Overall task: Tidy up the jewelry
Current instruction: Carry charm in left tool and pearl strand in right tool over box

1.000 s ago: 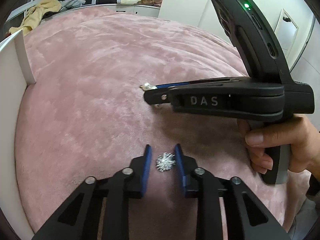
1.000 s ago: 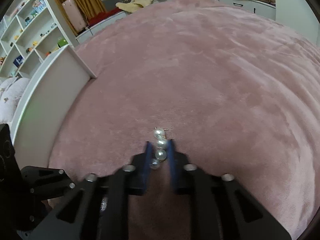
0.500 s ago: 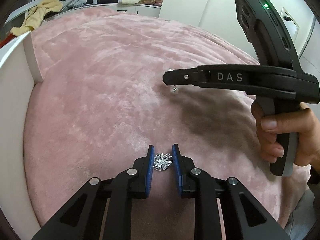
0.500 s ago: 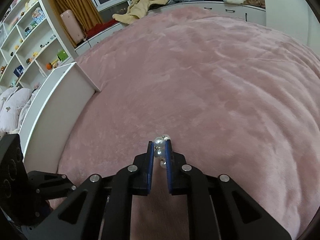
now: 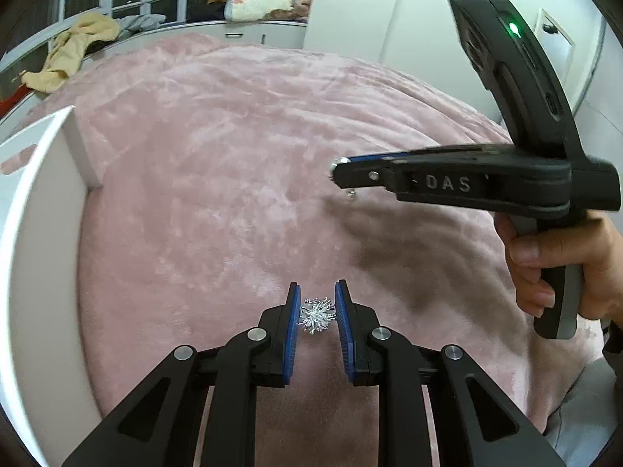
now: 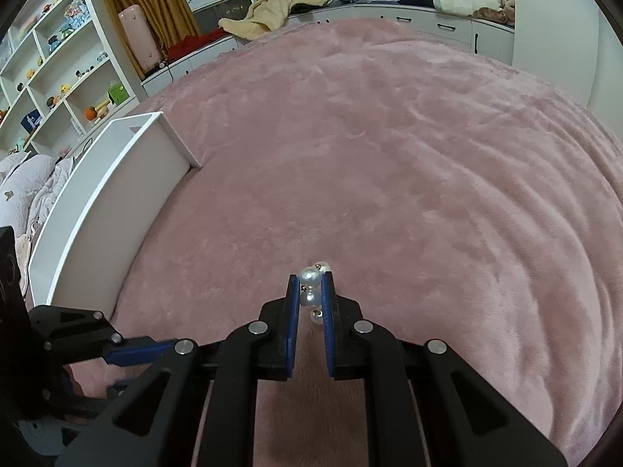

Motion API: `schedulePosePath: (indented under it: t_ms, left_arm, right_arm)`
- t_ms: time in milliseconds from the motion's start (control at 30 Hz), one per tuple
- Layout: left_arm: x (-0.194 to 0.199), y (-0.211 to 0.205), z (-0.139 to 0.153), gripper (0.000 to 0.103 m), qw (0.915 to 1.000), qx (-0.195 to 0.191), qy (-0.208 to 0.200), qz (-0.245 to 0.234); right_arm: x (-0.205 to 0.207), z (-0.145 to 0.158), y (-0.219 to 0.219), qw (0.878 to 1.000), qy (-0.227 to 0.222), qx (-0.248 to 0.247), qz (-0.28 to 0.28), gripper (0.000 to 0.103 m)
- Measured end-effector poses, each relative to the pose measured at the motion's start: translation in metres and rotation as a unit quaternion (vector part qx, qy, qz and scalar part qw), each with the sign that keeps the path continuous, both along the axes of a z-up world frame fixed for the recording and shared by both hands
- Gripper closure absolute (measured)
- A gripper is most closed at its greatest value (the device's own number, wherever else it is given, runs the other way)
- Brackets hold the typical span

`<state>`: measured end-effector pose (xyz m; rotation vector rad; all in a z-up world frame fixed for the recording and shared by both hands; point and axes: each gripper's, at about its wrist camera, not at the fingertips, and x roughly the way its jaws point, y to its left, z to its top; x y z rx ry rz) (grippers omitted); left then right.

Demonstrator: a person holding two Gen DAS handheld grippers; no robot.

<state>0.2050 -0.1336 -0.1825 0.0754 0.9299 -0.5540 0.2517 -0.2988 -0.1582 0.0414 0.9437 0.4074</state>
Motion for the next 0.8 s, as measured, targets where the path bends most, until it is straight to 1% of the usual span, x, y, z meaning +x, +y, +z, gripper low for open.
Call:
schedulePosePath:
  t_ms: [167, 233, 367, 600, 800]
  left_arm:
    - [-0.006, 0.007, 0.015, 0.080, 0.9999, 0.008, -0.003, 0.013]
    - [-0.006, 0.012, 0.020, 0.080, 0.9997, 0.014, -0.003, 0.021]
    - [-0.005, 0.022, 0.030, 0.080, 0.9994, 0.014, -0.002, 0.030]
    - [-0.006, 0.039, 0.062, 0.080, 0.9990, 0.005, -0.023, 0.038]
    - [-0.004, 0.056, 0.088, 0.080, 0.9978, 0.006, -0.044, 0.050]
  right_arm:
    - [-0.005, 0.011, 0.004, 1.000, -0.002, -0.024, 0.007, 0.091]
    - [-0.006, 0.018, 0.005, 1.000, -0.005, -0.027, 0.006, 0.091]
    - [-0.008, 0.030, 0.012, 0.999, -0.008, -0.035, 0.011, 0.091]
    - [-0.008, 0.052, 0.031, 0.998, -0.018, -0.049, 0.023, 0.091]
    - [-0.006, 0.075, 0.052, 0.997, -0.031, -0.054, 0.036, 0.091]
